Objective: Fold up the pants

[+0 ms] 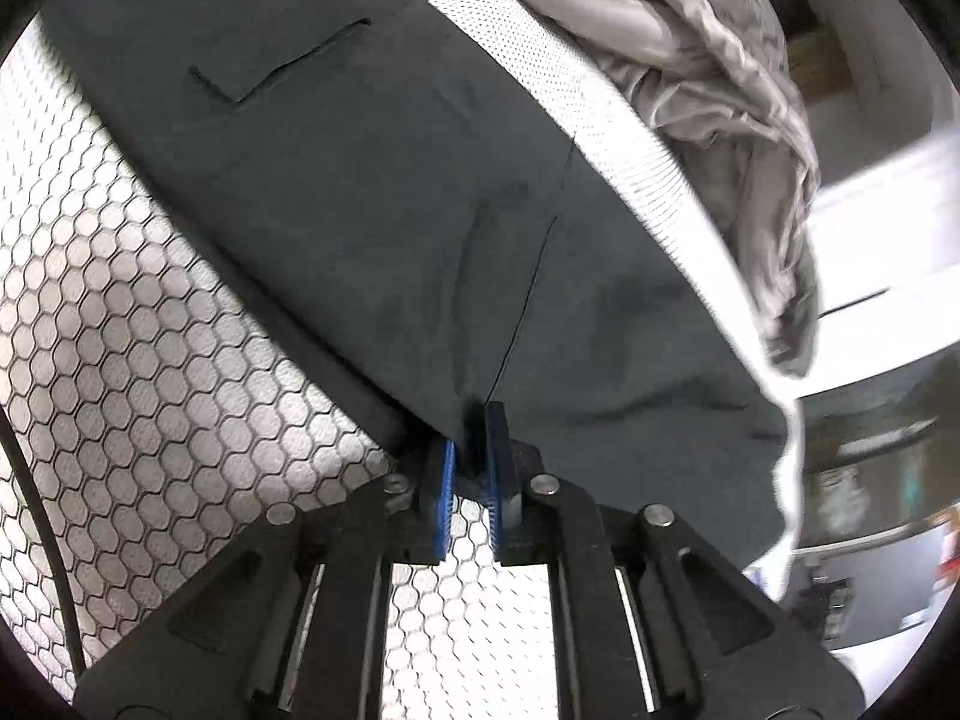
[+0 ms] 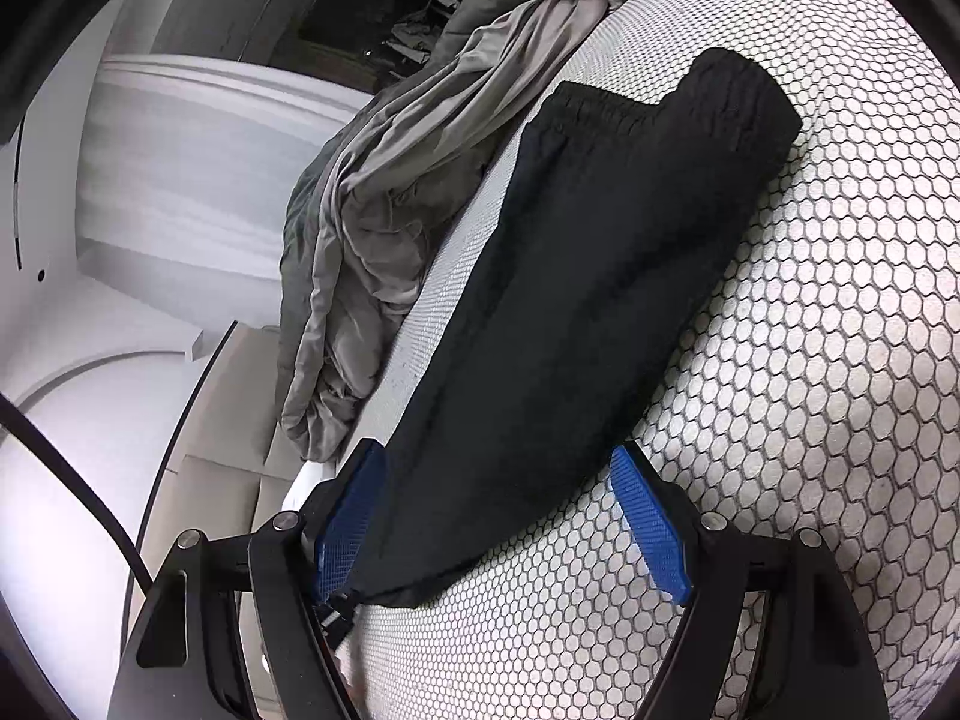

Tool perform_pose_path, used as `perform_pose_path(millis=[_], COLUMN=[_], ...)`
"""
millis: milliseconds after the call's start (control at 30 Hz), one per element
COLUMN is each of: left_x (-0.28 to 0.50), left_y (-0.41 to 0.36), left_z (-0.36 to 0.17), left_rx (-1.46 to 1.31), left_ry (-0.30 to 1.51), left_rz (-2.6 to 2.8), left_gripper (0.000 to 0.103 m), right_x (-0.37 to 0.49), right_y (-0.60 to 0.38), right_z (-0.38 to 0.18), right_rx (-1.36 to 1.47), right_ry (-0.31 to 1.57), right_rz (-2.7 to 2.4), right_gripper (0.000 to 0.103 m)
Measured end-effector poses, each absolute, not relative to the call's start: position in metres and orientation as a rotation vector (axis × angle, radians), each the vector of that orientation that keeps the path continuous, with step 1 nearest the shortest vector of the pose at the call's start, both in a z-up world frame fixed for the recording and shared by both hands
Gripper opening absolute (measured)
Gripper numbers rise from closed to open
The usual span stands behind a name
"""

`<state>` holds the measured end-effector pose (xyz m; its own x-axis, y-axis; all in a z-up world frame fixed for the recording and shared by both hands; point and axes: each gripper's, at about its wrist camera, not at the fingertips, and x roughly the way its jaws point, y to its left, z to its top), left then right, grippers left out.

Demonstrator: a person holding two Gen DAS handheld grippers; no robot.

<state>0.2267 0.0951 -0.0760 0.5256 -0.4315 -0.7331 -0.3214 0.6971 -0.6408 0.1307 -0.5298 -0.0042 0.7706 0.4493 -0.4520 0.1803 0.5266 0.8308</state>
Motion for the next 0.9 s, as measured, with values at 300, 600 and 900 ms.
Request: perform_pose_path(millis=[300, 600, 900], left_x=[0.217, 0.225, 0.167], left_y=[0.188, 0.222, 0.202], left_z=[-0.071, -0.074, -0.036], left_rx=[-1.004, -1.05, -0.826], left_ry=[0.89, 0.777, 0.793], left_rz=[0.088, 0.191, 0.198], left_gripper=[0.052, 0.004, 0.003], right_x=[0.139, 0.164, 0.139], right_y=[-0.549, -0.548, -0.551], right_z=[-0.02, -0.029, -0.026], right_rx=[1.084, 1.031, 0.966], right_ry=[0.677, 0.633, 0.682], right_rz=[0.083, 0.003, 0.004], right_gripper=[0.079, 0.021, 0.002])
